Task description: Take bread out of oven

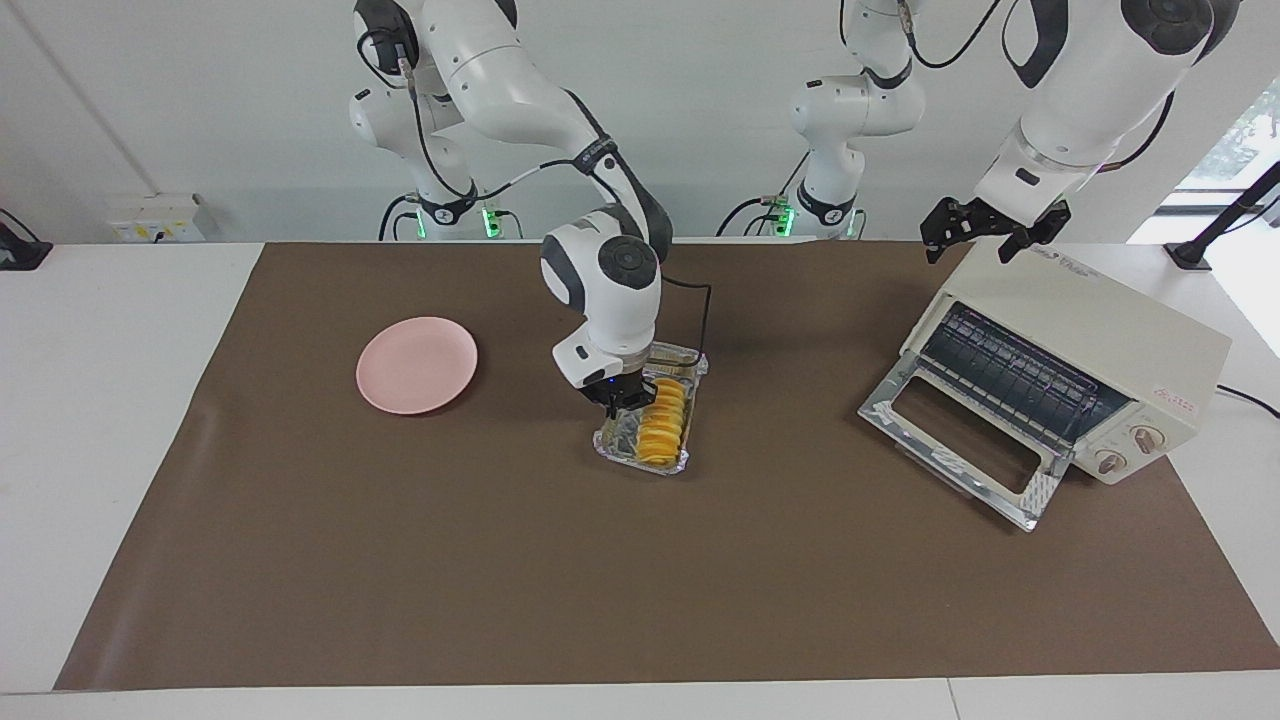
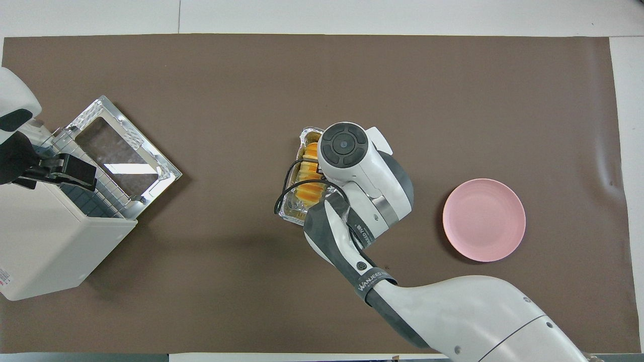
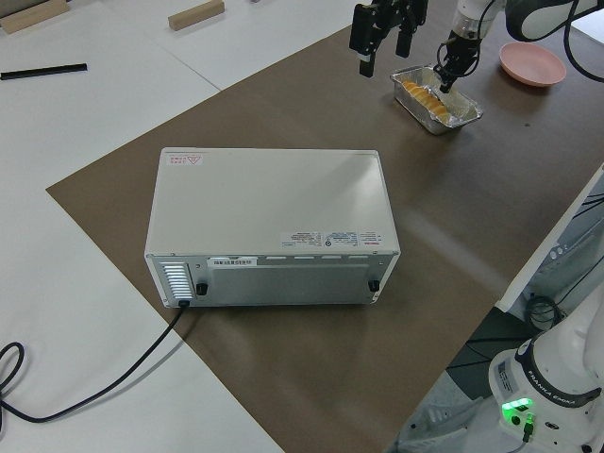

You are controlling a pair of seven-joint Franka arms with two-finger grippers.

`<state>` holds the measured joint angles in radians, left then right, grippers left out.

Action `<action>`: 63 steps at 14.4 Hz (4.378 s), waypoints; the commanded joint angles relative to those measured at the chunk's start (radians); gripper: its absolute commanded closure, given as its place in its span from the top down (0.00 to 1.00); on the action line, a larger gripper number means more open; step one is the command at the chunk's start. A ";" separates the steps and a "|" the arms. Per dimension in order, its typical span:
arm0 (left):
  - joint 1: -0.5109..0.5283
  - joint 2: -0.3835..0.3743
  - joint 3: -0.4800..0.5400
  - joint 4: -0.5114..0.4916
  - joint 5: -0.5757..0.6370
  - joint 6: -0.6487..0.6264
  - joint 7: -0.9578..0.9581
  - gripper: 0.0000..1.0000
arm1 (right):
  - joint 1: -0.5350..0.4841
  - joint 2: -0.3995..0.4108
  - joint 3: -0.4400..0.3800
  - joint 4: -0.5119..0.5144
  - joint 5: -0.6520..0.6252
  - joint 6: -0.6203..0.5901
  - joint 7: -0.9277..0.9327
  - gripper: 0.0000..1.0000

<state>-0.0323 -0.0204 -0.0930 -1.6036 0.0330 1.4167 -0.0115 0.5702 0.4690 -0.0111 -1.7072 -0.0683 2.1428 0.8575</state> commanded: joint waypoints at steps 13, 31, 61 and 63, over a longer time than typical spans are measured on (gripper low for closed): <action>0.011 -0.029 -0.002 -0.027 -0.015 0.001 0.010 1.00 | -0.352 0.036 0.000 0.291 0.104 -0.255 -0.469 0.00; 0.011 -0.029 -0.002 -0.027 -0.015 0.001 0.010 1.00 | -0.601 0.172 -0.009 0.331 0.151 -0.067 -0.948 0.00; 0.011 -0.029 -0.002 -0.027 -0.015 0.001 0.010 1.00 | -0.494 0.169 -0.010 0.294 0.004 -0.043 -0.772 1.00; 0.011 -0.029 -0.002 -0.027 -0.015 0.001 0.010 1.00 | -0.492 0.174 -0.010 0.279 -0.002 -0.018 -0.770 1.00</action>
<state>-0.0323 -0.0205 -0.0930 -1.6036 0.0330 1.4167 -0.0115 0.0784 0.6415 -0.0234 -1.4067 -0.0429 2.0899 0.0658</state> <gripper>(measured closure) 0.000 0.000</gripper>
